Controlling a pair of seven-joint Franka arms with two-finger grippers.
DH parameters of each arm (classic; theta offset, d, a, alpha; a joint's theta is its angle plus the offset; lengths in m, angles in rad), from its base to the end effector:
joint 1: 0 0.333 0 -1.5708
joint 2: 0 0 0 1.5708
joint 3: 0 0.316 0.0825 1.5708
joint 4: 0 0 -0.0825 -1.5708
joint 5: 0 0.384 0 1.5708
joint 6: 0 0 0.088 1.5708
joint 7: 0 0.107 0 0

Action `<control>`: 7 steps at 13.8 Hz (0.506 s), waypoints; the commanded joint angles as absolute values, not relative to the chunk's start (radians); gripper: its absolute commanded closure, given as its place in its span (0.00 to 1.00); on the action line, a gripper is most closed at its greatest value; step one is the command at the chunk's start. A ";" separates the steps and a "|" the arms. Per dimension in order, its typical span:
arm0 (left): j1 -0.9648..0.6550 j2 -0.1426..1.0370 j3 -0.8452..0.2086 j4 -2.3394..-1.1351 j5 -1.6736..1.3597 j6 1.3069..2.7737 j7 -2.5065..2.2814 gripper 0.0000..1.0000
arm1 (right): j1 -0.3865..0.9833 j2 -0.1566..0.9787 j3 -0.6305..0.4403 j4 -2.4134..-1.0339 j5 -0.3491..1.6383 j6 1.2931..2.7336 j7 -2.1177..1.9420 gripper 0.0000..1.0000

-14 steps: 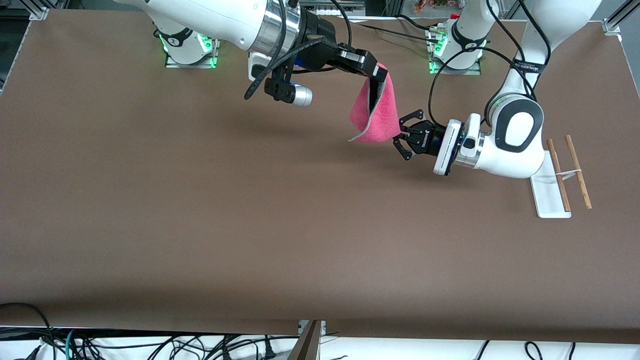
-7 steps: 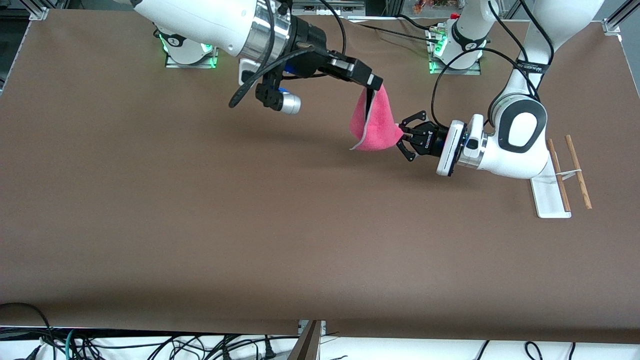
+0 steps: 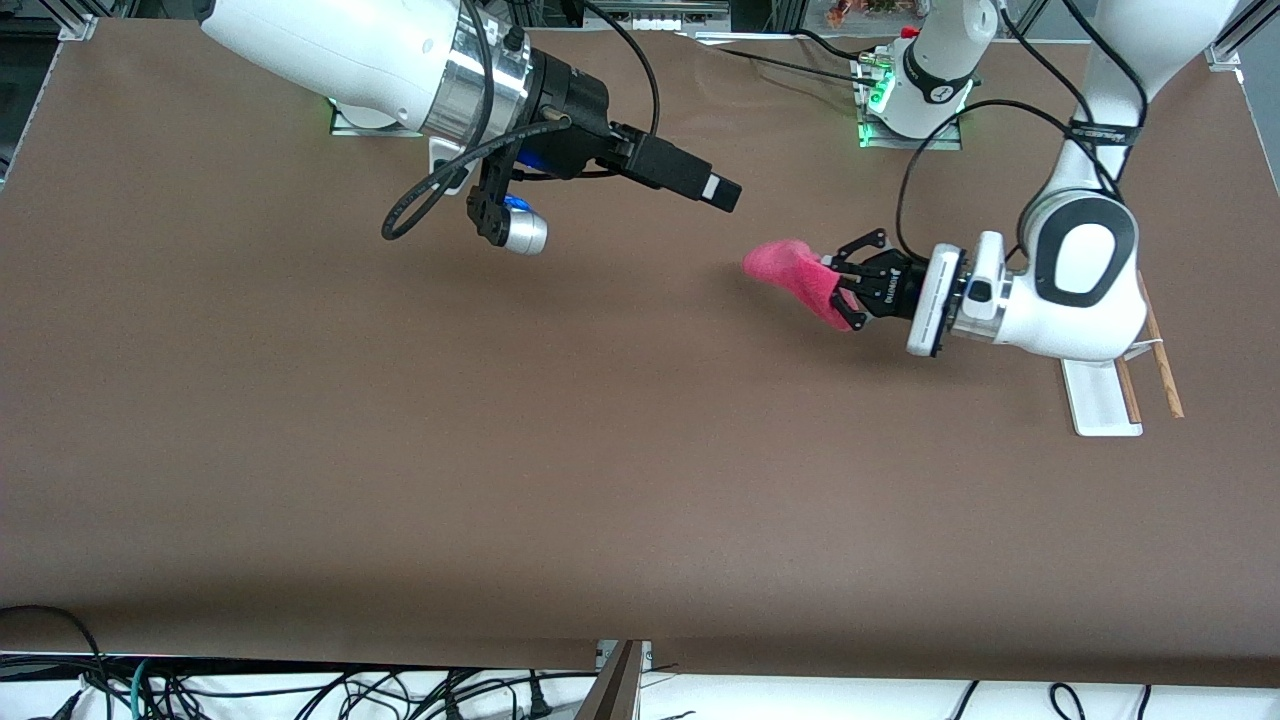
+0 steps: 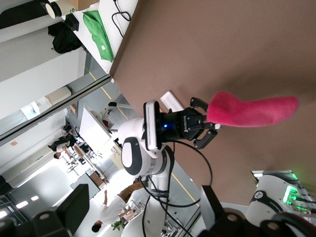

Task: Pass towel and hang on rack
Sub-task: 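Carry the towel to the rack with the left gripper while the right withdraws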

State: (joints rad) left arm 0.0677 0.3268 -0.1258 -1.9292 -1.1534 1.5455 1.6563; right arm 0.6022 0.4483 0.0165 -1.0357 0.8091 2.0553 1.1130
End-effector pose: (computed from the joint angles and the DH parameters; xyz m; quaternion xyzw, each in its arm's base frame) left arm 0.5612 -0.1285 0.3438 0.6380 -0.4730 0.1780 0.5811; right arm 0.5638 0.4447 0.6720 -0.8344 0.2924 0.1282 0.4493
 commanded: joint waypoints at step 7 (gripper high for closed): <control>0.296 0.357 -0.130 -1.623 -0.486 1.263 1.465 1.00 | 0.359 0.201 0.018 -1.320 0.587 1.686 0.530 0.00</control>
State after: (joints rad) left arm 0.2529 0.3215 -0.1190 -1.6930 -0.5963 1.3147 1.4842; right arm 0.4081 0.3019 0.0067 -1.1975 0.6651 1.7415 0.6538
